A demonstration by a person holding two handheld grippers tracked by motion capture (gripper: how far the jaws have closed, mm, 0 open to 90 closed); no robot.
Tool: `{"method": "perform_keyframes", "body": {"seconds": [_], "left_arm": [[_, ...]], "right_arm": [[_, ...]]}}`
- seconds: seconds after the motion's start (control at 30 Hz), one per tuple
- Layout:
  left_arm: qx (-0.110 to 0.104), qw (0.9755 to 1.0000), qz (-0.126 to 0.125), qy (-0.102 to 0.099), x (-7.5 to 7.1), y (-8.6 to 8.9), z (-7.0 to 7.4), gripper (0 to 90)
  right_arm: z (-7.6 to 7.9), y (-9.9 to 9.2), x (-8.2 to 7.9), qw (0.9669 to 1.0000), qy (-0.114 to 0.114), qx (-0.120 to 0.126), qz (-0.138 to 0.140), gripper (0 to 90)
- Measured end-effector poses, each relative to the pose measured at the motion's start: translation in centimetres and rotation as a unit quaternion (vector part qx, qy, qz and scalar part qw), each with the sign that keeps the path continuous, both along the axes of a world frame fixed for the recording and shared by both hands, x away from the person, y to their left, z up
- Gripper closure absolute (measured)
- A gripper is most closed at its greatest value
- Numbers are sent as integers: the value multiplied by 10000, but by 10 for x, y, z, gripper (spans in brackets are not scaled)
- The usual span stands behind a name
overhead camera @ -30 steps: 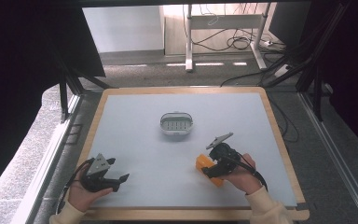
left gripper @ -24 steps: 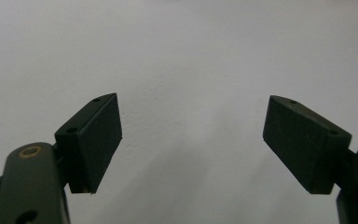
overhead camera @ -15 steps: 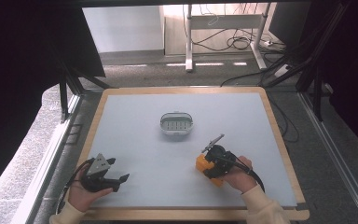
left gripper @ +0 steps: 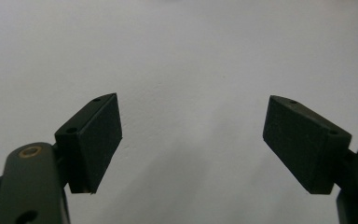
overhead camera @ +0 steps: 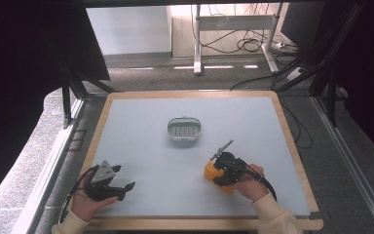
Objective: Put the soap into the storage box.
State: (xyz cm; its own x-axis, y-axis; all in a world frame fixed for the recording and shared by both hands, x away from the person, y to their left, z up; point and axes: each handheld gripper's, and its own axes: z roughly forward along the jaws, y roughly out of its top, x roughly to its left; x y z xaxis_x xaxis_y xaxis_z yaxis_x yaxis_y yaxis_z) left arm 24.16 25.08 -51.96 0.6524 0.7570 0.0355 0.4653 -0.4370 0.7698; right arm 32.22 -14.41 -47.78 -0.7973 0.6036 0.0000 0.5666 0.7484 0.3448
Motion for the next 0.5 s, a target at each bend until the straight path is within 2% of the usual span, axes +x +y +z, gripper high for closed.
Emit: {"method": "perform_keyframes", "body": {"seconds": [0.33, 0.5], "left_arm": [[9, 10000, 5, -11, 0, 1, 0, 196], [20, 10000, 1, -4, 0, 1, 0, 195]], "right_arm": [[17, -6, -5, 9994, -251, 248, 68, 614], [20, -7, -6, 9989, -293, 355, 121, 614]]}}
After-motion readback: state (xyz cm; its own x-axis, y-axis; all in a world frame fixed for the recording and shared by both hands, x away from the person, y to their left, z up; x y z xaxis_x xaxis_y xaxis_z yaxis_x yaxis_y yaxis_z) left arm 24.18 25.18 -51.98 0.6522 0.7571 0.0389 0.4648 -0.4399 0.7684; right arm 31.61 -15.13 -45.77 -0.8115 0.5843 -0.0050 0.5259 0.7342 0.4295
